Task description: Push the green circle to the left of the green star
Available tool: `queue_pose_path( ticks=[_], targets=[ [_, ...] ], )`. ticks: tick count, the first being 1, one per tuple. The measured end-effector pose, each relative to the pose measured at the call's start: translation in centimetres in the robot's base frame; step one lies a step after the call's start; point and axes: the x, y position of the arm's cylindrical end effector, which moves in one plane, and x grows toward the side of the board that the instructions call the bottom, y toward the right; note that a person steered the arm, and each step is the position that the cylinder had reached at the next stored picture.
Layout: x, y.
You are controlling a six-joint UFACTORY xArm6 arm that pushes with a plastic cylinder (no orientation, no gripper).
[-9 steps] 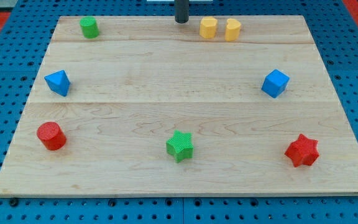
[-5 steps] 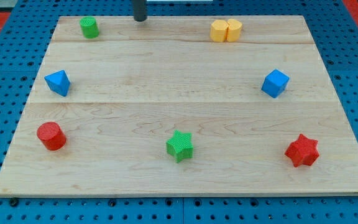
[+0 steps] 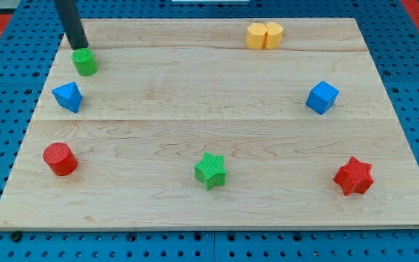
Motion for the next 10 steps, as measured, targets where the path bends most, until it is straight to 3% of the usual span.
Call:
queue_pose_path(
  ticks=[3, 4, 5, 6, 8, 10],
  targets=[
    [15.8, 12.5],
    [12.5, 11.8],
    [10.9, 7.2],
    [16.3, 10.6],
    [19.4, 6.9],
    [22.6, 20.1]
  ],
)
